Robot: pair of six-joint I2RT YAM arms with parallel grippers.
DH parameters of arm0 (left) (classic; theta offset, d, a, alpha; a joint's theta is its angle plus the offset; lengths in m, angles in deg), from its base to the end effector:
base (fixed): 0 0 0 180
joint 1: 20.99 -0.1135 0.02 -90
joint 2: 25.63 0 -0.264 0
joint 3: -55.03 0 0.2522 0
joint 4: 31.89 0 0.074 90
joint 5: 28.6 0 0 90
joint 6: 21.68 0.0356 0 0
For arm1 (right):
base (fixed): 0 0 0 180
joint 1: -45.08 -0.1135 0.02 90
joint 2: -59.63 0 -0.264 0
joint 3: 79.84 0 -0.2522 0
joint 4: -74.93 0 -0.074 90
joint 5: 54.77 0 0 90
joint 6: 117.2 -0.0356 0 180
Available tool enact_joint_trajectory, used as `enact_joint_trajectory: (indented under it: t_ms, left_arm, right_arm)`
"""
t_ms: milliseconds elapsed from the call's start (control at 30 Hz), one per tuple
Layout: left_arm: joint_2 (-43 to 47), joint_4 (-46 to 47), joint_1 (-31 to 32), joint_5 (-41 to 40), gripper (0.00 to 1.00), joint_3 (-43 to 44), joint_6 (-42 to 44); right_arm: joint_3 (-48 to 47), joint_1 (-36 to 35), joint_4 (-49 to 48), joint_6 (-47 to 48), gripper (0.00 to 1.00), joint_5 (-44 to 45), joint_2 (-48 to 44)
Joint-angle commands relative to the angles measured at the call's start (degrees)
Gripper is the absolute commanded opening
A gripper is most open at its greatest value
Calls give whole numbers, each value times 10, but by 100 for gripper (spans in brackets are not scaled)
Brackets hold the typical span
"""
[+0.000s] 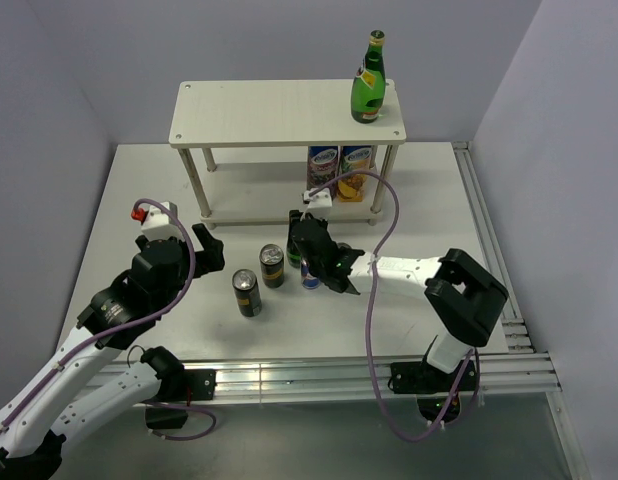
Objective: Place and organize the beverage onto the shelf
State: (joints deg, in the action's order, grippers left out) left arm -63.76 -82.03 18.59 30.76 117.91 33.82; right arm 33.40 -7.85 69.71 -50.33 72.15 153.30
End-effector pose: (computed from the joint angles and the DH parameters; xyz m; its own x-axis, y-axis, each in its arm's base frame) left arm 0.1163 -0.0726 0.3372 -0.3819 -0.3166 -0.8683 -0.0278 0.9430 -0.3316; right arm 0.2323 0.2720 0.2249 -0.3233 0.0931 -0.9417 -0.1897 0.9686 0.1608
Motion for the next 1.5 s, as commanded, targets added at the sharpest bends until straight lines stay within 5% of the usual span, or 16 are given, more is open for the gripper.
enact_joint_trajectory:
  t_ms: [0, 33, 1033, 1467]
  left_arm:
    - [0, 21, -2, 10, 94, -1, 11]
    - [0, 21, -2, 10, 94, -1, 11]
    - [-2, 18, -1, 8, 94, 0, 9]
    - [0, 17, -2, 7, 94, 1, 9]
  right_arm:
    - [7, 3, -28, -10, 6, 20, 17]
    - [5, 3, -26, -12, 0, 22, 19]
    - [-201, 1, 138, 123, 0, 66, -144]
    - [-589, 2, 314, 225, 0, 55, -76]
